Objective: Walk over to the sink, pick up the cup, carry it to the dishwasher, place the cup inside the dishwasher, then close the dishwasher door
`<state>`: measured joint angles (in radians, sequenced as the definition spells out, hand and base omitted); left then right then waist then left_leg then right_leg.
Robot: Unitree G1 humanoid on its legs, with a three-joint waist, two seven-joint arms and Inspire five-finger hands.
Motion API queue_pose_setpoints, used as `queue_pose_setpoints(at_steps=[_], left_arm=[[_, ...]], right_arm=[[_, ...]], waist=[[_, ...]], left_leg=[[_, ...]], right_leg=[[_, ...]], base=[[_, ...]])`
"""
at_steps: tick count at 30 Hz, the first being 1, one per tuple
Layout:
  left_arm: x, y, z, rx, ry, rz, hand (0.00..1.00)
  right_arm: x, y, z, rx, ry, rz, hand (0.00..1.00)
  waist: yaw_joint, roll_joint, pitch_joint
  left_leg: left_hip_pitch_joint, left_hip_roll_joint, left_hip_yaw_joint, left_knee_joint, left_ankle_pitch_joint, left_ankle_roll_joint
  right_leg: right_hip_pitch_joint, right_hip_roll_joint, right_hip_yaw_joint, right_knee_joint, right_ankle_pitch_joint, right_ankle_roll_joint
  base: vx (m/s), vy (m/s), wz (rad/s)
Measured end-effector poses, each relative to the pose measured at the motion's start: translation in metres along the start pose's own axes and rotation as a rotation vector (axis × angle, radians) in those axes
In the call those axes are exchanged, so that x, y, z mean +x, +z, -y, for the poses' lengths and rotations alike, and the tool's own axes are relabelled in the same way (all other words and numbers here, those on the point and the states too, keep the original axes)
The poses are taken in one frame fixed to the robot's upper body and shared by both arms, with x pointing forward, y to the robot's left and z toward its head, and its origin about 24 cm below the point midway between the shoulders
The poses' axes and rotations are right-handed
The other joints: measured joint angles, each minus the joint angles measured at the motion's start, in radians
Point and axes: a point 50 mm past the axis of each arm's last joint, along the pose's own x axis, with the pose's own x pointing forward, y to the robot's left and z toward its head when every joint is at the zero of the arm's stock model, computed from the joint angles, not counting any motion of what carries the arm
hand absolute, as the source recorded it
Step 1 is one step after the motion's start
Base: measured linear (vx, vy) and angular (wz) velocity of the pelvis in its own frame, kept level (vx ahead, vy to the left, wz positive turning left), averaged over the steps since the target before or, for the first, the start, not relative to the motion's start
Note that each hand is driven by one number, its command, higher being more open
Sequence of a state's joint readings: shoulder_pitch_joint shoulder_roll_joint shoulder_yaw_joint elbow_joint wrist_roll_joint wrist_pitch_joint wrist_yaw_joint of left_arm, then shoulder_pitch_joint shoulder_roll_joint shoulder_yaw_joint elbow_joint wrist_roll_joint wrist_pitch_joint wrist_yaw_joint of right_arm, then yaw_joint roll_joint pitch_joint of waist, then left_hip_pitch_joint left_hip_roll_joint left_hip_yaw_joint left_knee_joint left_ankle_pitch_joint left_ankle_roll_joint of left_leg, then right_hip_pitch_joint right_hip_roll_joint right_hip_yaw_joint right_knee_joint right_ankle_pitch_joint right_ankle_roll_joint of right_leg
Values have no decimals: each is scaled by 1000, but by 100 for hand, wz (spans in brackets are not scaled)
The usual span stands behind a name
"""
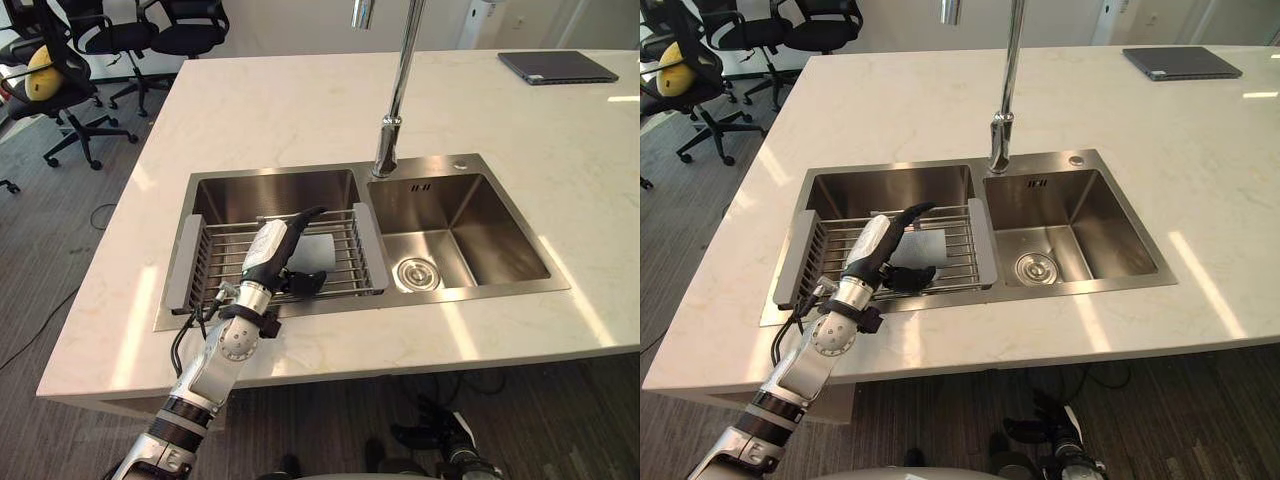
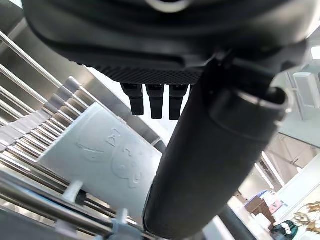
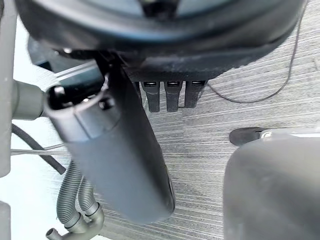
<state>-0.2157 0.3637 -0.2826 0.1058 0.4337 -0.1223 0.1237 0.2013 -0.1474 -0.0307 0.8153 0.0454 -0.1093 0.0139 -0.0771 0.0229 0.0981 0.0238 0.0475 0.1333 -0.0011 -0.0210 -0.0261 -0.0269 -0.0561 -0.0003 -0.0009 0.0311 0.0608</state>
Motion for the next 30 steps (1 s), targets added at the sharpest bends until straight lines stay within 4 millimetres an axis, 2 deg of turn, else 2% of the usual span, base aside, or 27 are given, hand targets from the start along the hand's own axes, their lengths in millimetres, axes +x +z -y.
queue_pose_setpoints(at_steps=[9,23,24,30], left_arm=[[-1,-17,-12,122,-4,-58,90],[11,-32,-32,277,-47,-102,90],[13,-34,-33,288,-54,-113,30],[20,-34,-41,376,-91,-100,30]], right_arm=[[0,-1,0,0,-1,-3,90],[0,-1,2,-3,0,-3,90],[0,0,2,-3,1,-2,90],[0,0,3,-6,1,0,90]], waist=[[-6,1,0],[-18,7,3],[-20,8,4],[-24,12,6]], left_leg=[[-3,-1,11,-10,0,0],[-15,-2,23,-18,0,0],[-15,-2,24,-18,0,0],[-14,-2,31,-19,0,0]], right_leg=[[6,1,10,-39,21,1],[-8,1,23,-55,31,1],[-10,1,25,-55,31,1],[-11,1,31,-59,35,2]], base=[[-6,-1,-3],[-7,-2,-2],[-14,-7,-4],[-9,-5,-3]])
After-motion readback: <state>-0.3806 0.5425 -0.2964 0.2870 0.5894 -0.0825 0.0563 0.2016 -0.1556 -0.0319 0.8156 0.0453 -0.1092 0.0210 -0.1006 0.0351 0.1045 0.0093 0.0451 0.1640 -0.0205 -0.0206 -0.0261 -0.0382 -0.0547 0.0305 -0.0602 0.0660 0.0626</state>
